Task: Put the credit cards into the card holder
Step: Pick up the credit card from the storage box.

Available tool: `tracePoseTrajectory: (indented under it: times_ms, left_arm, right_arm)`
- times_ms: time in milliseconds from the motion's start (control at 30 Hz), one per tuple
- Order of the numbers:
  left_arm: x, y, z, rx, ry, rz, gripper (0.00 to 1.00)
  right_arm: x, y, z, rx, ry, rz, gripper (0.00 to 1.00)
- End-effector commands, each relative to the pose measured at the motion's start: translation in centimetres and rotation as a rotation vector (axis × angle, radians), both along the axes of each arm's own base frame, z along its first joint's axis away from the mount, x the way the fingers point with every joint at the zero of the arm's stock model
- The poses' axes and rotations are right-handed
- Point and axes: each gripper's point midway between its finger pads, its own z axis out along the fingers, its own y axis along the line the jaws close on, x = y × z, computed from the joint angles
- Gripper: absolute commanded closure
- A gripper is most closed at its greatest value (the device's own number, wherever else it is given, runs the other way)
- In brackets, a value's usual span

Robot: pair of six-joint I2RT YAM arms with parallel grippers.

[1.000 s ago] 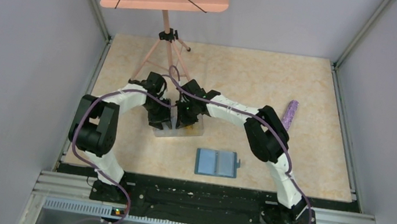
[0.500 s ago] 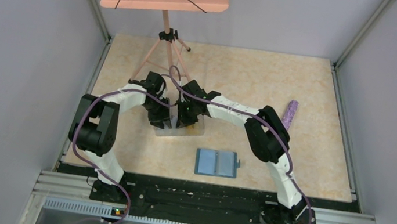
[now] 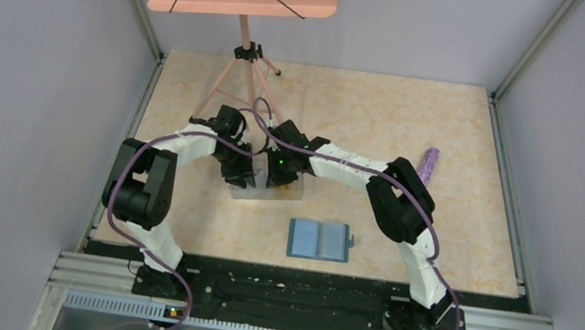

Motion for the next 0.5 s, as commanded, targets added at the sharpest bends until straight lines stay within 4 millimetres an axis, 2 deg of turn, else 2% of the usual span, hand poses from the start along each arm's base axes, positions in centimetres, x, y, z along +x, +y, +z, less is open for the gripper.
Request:
tracePoseTrajectory:
  times_ms: [0, 233, 467]
  left_arm:
    - [0.7, -0.4, -1.5, 0.001, -0.011, -0.025, 0.63]
    - [1.3, -1.3, -1.0, -0.045, -0.012, -0.031, 0.63]
    - [1.3, -2.1, -1.0, -0.087, 0.004, -0.038, 0.63]
  right_arm:
    - [-0.6, -2.8, -2.2, -0.14, -0.025, -0.009, 1.0]
    - [-1.9, -4.0, -5.3, -0.203, 0.043, 0.011, 1.0]
    - [-2.7, -3.5, -6.6, -0.192, 0.098, 0.032, 1.0]
